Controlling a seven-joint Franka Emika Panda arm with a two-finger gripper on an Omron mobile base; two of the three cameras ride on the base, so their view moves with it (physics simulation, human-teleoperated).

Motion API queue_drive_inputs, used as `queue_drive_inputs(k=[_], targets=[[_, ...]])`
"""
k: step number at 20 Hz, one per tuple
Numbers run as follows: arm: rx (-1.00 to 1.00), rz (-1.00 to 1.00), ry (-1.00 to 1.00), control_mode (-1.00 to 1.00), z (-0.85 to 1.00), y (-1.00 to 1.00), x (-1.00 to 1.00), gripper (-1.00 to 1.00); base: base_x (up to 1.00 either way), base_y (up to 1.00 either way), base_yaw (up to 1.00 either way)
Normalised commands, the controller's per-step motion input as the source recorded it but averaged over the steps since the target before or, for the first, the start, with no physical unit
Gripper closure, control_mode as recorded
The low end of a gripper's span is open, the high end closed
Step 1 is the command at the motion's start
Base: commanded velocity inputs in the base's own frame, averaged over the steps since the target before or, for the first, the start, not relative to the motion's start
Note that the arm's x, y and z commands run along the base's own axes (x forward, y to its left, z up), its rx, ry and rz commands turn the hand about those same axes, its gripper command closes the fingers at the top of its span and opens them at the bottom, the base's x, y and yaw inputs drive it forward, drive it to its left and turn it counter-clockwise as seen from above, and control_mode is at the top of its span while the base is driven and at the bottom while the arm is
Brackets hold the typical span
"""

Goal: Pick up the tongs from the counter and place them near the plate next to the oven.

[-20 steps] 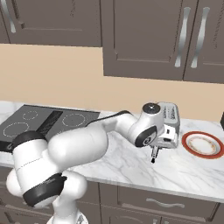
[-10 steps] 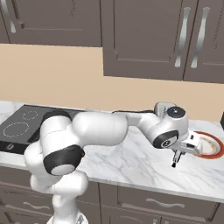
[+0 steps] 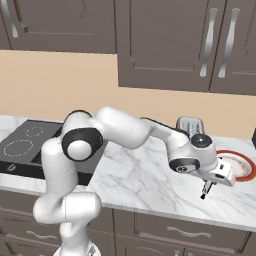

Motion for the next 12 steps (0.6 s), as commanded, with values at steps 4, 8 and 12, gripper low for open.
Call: queue_drive_inputs(k=[4,8,12], targets=[[0.08,0.12,0.00,-1.00,-0.23,-0.19,0.00,1.00,0.00,0.00,0.00],[0.08,0.13,0.00,-1.00,-0.09,-0.22,0.00,1.00,0.00,0.00,0.00],[0.07,0.10,0.00,-1.00,-0.04,-0.17,0.04,1.00,0.00,0.00,0.00]])
